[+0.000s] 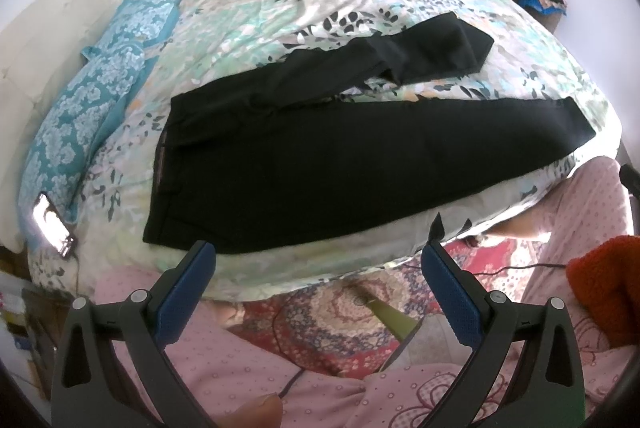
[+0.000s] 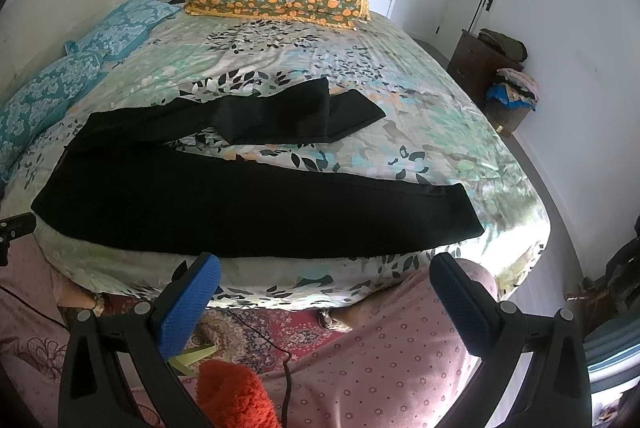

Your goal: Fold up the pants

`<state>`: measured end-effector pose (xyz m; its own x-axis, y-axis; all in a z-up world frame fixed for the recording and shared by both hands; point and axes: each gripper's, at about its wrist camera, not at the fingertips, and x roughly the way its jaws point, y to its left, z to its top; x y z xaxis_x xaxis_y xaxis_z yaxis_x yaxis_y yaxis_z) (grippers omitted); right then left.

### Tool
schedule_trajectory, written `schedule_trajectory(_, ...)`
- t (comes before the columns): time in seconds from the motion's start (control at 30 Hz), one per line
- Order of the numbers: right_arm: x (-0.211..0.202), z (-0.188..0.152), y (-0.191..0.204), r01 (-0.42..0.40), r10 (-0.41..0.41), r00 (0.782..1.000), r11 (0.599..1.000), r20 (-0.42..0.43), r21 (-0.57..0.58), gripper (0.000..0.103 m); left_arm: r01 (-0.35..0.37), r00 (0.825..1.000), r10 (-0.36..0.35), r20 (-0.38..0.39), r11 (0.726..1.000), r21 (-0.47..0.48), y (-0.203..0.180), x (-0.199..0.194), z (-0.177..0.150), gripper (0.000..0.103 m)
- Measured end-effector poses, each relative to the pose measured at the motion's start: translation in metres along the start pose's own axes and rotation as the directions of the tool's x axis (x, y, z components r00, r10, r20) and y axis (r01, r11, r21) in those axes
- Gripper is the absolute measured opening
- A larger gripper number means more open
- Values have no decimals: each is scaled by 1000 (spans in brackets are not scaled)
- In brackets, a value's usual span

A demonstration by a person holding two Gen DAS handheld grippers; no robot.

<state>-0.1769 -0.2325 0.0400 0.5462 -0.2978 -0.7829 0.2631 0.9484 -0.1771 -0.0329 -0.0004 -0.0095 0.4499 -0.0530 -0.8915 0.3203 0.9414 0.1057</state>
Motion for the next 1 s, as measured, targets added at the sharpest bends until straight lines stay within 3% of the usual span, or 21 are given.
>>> schedule_trajectory(1.0,2,-2,8,-19,19,1000,999,3,-43,103,20,999,-20,25,1000,-20,0,-2,1,103)
